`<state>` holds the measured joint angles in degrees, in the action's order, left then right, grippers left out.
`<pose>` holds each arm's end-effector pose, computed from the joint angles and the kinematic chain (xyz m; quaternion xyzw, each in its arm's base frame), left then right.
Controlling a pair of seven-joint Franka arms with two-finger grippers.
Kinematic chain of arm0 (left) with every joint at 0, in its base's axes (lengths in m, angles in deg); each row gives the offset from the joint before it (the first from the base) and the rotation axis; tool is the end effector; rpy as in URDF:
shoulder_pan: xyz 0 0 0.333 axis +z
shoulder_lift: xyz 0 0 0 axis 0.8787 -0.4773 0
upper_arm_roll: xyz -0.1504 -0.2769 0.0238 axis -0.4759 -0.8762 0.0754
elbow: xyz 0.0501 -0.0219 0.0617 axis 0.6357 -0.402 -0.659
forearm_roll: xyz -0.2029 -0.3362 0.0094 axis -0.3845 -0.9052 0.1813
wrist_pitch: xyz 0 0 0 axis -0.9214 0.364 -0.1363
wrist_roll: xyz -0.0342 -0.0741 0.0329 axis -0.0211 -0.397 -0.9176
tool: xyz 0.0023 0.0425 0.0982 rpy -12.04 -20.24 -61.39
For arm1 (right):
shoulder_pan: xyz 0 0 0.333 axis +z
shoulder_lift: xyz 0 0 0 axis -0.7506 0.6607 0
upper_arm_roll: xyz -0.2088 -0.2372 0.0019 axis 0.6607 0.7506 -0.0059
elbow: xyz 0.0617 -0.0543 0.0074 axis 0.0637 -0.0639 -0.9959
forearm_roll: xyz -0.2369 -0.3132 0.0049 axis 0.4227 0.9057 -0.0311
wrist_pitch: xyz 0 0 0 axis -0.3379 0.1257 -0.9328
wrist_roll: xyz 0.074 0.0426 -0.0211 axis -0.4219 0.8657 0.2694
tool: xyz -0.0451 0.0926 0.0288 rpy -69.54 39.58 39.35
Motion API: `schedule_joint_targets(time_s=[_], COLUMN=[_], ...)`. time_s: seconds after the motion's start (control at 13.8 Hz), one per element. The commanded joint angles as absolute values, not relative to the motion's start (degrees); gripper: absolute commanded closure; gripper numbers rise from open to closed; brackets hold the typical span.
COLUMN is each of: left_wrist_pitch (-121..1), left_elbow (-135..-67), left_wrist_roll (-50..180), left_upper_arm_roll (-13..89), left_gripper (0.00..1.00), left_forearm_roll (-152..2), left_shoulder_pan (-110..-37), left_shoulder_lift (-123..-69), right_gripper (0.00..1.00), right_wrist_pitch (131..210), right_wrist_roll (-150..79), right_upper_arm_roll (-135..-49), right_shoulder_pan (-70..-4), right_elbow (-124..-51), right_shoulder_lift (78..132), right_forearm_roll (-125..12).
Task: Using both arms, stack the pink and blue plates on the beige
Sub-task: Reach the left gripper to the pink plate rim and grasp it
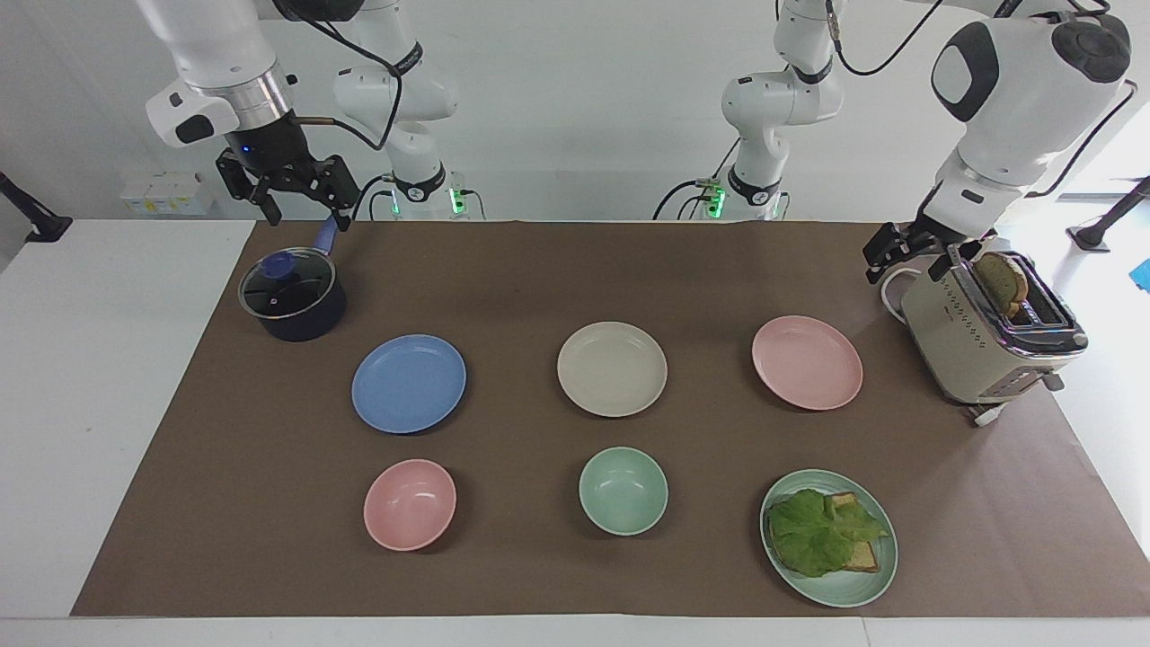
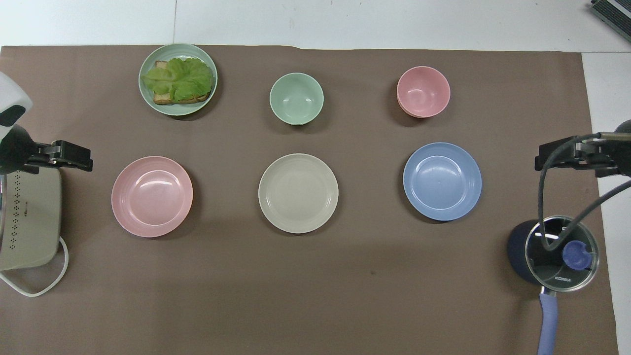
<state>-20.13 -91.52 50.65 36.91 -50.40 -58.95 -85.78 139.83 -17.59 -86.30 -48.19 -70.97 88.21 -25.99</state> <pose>0.5607 -0.0193 0.5557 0.9999 -0.0066 -0.0113 0.0028 0.5404 0.0184 0.6547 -0.9978 0.0655 -0.0052 0.0008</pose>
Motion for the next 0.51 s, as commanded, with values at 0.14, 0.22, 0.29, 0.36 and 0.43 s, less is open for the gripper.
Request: schedule_joint_targets(time_s=[0.14,0.22,0.29,0.36,0.43], left_wrist_pitch=[-28.9,-31.5,-33.1,-33.9,-34.4], left_elbow=[-101.0,-103.1,-104.7,-105.4,-105.4], left_wrist_roll=[52.1,52.2,52.2,52.2,52.9], left_upper_arm_roll=[37.0,37.0,36.9,37.0,37.0], left_gripper=[0.00,0.00,0.00,0.00,0.00], left_forearm_roll=[-50.7,-50.7,-50.7,-50.8,-50.8], left_shoulder_pan=[-58.4,-57.5,-57.2,-57.1,-57.1], left_shoulder_lift=[-85.2,-85.2,-85.3,-86.3,-88.3], right_gripper=[0.00,0.00,0.00,0.00,0.00], right_wrist_pitch=[140.2,140.2,140.2,140.2,140.2], right_wrist_roll=[-19.0,-19.0,-19.0,-19.0,-19.0], right_upper_arm_roll=[-86.2,-86.2,-86.2,-86.2,-86.2], right_shoulder_pan=[-48.6,-48.6,-48.6,-48.6,-48.6], right_elbow=[-71.8,-71.8,-71.8,-71.8,-71.8], right_shoulder_lift=[87.4,87.4,87.4,87.4,87.4], right_forearm_roll=[-27.4,-27.5,-27.5,-27.5,-27.5])
